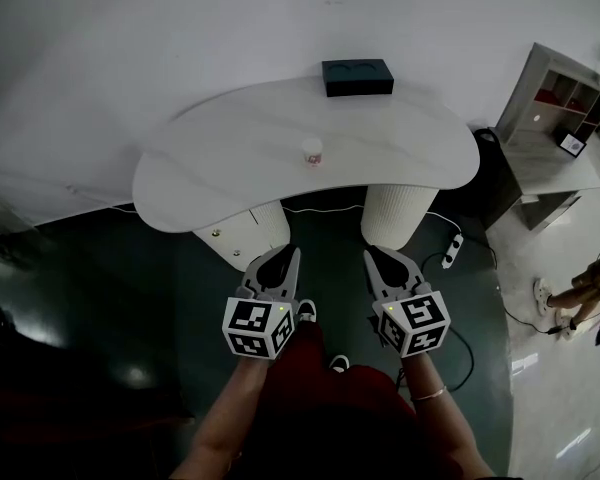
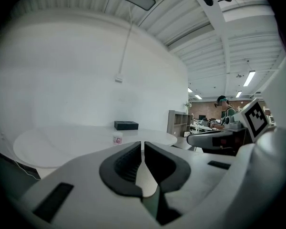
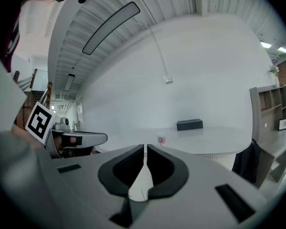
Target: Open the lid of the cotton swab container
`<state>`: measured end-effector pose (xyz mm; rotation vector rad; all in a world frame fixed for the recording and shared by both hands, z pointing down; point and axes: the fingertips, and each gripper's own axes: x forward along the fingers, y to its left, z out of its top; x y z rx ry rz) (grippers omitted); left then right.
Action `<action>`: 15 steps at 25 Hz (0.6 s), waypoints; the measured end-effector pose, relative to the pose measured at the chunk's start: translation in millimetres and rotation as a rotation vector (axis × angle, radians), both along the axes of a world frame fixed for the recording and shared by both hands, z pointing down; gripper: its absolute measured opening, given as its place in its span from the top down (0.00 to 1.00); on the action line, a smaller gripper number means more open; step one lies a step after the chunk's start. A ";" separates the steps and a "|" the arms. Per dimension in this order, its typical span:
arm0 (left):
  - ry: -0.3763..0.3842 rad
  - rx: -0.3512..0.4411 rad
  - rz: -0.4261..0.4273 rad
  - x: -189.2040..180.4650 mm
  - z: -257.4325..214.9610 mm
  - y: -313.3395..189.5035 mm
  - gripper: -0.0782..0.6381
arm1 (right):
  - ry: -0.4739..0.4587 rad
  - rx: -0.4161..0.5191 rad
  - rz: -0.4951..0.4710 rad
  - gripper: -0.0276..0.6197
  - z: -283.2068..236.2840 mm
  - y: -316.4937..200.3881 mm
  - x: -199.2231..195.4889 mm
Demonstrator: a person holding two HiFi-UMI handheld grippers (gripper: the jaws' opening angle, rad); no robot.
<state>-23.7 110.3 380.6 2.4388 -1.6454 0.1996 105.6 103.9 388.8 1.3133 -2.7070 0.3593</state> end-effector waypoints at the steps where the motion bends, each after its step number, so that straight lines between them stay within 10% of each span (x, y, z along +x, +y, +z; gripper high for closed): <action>1: -0.002 -0.002 0.003 -0.5 1.2 -3.1 0.84 | -0.001 -0.002 -0.002 0.93 0.9 -2.5 -1.0; 15: 0.026 -0.069 0.053 -8.3 28.2 -54.1 0.84 | 0.021 -0.066 0.000 0.93 20.8 -47.7 -13.4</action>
